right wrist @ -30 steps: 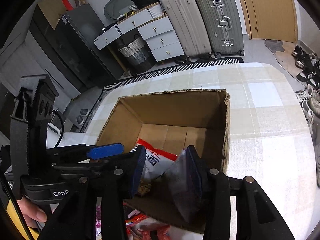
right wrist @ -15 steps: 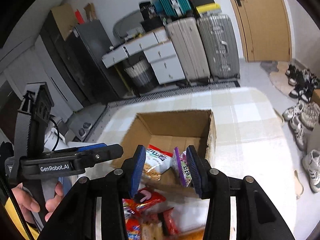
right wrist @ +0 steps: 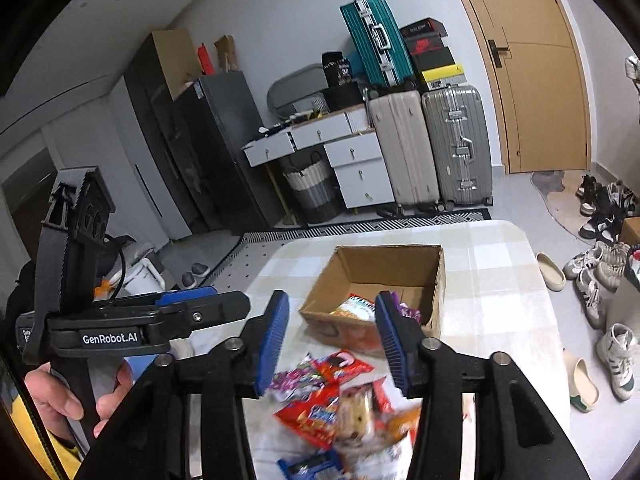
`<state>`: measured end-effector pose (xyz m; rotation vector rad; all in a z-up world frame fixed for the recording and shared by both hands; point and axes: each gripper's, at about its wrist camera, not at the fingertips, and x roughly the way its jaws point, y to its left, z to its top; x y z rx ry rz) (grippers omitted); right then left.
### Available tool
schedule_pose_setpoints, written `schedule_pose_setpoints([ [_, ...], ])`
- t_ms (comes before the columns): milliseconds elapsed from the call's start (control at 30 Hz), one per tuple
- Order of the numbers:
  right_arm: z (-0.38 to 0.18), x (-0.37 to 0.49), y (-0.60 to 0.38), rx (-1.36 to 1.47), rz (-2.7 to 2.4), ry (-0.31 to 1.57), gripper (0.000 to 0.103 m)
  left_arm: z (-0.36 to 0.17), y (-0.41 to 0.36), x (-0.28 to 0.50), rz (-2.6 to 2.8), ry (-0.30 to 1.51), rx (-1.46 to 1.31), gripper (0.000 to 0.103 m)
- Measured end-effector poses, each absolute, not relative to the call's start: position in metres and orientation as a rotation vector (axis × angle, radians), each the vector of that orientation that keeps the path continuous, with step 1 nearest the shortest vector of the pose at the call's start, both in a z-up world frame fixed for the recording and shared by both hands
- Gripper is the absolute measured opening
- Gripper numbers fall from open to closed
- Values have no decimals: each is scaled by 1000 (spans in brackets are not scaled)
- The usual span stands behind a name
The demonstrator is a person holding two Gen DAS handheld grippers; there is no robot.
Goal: Organize snacks
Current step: 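Withdraw both grippers from the box back over the snack pile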
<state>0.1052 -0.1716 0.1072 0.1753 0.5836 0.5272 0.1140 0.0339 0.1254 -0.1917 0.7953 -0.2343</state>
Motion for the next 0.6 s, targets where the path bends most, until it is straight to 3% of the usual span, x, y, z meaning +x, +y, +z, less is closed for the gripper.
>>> schedule_pose_setpoints([
  [100, 108, 75, -177, 171, 522, 567, 53, 133, 38, 70, -235, 747, -206, 80],
  [200, 101, 47, -183, 154, 508, 554, 72, 135, 43, 28, -215, 706, -201, 80],
  [500, 66, -13, -200, 137, 471, 496, 88, 121, 40, -79, -184, 580, -121, 88],
  [567, 54, -19, -201, 129, 466, 478, 92, 117, 38, -90, -179, 561, -120, 102],
  [600, 48, -22, -201, 121, 466, 470, 93, 113, 40, -97, -171, 543, -129, 102],
])
